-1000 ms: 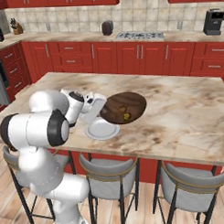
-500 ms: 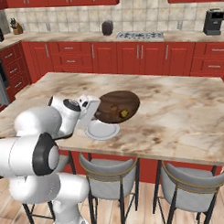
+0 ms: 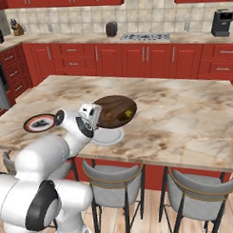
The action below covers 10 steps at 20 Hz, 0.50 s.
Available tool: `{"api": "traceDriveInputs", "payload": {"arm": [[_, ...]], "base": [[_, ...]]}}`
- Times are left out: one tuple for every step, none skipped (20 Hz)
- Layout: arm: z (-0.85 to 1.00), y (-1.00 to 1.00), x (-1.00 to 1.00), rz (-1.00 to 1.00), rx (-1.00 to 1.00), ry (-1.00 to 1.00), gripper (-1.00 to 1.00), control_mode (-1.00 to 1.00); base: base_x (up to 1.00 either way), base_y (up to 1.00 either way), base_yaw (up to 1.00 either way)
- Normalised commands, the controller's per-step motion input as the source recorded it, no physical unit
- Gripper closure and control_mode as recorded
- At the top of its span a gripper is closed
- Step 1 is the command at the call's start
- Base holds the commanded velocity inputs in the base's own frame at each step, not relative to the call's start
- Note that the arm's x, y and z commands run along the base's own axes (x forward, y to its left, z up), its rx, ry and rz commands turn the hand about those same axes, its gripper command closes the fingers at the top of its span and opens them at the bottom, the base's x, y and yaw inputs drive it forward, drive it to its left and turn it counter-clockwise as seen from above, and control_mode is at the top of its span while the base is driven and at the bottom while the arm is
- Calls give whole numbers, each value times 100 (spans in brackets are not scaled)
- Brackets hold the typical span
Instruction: Pick the chicken drumstick and sweet potato from their plates and place them in the bowl. Then put the bowl in the fridge.
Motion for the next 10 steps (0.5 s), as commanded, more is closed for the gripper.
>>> {"api": "traceDriveInputs", "payload": {"arm": [[26, 0, -29, 47, 0, 15, 100, -100], [25, 0, -30, 46, 0, 14, 100, -100], [22, 0, -30, 46, 0, 13, 100, -100], [22, 0, -30, 47, 0, 12, 100, -100], [21, 0, -30, 46, 0, 7, 100, -100], [21, 0, -28, 44, 0, 4, 100, -100], [24, 0, -21, 39, 0, 1, 100, -100], [26, 0, -15, 33, 0, 5, 100, -100], [28, 0, -8, 26, 1, 5, 100, -100], [32, 0, -3, 21, 1, 5, 100, -100]], "base": [[0, 0, 0], [0, 0, 0], [0, 0, 0], [0, 0, 0], [0, 0, 0], [0, 0, 0], [0, 0, 0], [0, 0, 0], [0, 0, 0], [0, 0, 0]]}}
